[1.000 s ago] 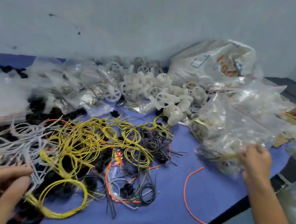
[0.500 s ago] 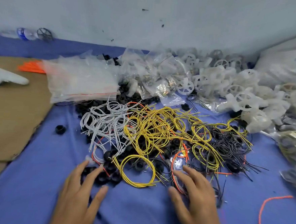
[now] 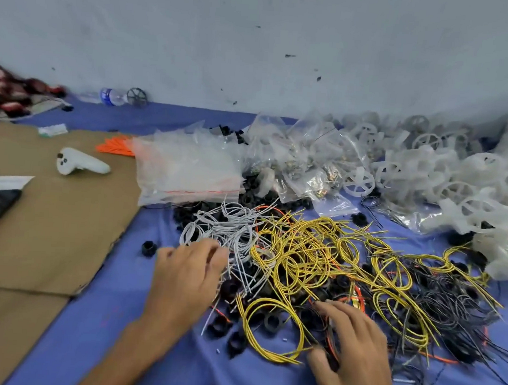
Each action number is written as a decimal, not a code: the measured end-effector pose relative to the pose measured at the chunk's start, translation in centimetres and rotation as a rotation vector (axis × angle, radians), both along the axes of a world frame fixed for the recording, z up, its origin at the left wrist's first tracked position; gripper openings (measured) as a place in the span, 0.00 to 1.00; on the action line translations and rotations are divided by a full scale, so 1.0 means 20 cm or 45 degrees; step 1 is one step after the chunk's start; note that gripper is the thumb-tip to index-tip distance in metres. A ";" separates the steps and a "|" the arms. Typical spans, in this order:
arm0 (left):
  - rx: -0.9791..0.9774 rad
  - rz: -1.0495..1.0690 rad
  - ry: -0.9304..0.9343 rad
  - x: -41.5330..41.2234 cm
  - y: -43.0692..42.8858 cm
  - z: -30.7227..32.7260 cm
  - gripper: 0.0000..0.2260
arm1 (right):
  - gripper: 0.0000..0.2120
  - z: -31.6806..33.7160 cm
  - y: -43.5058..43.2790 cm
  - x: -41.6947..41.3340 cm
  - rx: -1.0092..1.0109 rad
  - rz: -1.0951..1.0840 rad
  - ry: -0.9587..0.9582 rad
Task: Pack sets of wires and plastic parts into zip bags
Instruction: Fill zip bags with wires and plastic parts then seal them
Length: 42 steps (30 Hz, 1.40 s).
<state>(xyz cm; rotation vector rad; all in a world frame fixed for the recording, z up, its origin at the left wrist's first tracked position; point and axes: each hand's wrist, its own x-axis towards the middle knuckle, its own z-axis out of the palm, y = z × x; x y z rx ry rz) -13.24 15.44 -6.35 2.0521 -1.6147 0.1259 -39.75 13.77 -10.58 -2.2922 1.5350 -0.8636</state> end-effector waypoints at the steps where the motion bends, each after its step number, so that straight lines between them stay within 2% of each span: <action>1: 0.002 0.000 0.007 0.07 -0.07 0.05 0.15 | 0.25 0.00 0.00 0.00 -0.026 -0.021 -0.048; 4: 0.015 0.003 0.087 0.31 -0.39 0.15 0.13 | 0.24 0.01 -0.01 0.01 -0.045 -0.095 -0.157; 6: 0.180 -0.007 -0.154 0.47 -0.59 0.16 0.11 | 0.24 0.02 -0.01 0.01 -0.049 -0.114 -0.167; 9: 0.537 0.110 -0.507 0.65 -0.76 0.10 0.16 | 0.21 0.02 -0.01 0.01 -0.098 -0.129 -0.144; 12: 0.541 0.115 -0.649 0.72 -0.79 0.08 0.12 | 0.19 0.02 -0.01 0.01 -0.096 -0.159 -0.163; 15: 0.501 -0.071 -0.450 0.74 -0.79 0.10 0.12 | 0.18 0.02 0.00 0.01 -0.076 -0.166 -0.196; 17: 0.628 -0.194 -0.304 0.71 -0.77 0.13 0.18 | 0.18 0.02 0.00 0.01 -0.074 -0.136 -0.195; 18: 0.681 -0.213 -0.318 0.70 -0.76 0.14 0.19 | 0.18 0.02 0.00 0.00 -0.071 -0.127 -0.195; 20: 0.642 -0.177 -0.404 0.69 -0.76 0.14 0.13 | 0.18 0.02 0.00 0.00 -0.066 -0.117 -0.192; 22: 0.584 -0.144 -0.372 0.69 -0.76 0.14 0.11 | 0.18 0.02 0.00 0.00 -0.070 -0.116 -0.187; 25: 0.591 -0.151 -0.260 0.68 -0.77 0.16 0.11 | 0.17 0.02 0.01 0.00 -0.085 -0.115 -0.180; 27: 0.522 -0.142 -0.178 0.67 -0.76 0.17 0.06 | 0.17 0.02 0.01 -0.01 -0.103 -0.108 -0.170; 29: 0.461 -0.126 0.012 0.67 -0.75 0.17 0.03 | 0.17 0.01 0.01 -0.01 -0.102 -0.105 -0.165; 32: 0.439 -0.118 0.215 0.67 -0.74 0.17 0.08 | 0.18 0.00 0.01 -0.01 -0.097 -0.106 -0.168; 35: 0.497 -0.153 0.318 0.66 -0.73 0.17 0.20 | 0.17 -0.01 0.01 -0.01 -0.093 -0.111 -0.166; 37: 0.506 -0.165 0.349 0.65 -0.73 0.16 0.22 | 0.17 0.00 0.01 -0.01 -0.091 -0.106 -0.162; 40: 0.562 -0.174 0.289 0.64 -0.72 0.14 0.17 | 0.17 0.01 0.01 -0.01 -0.087 -0.093 -0.152; 42: 0.593 -0.149 0.256 0.64 -0.72 0.13 0.11 | 0.13 0.00 0.01 -0.01 -0.068 -0.094 -0.148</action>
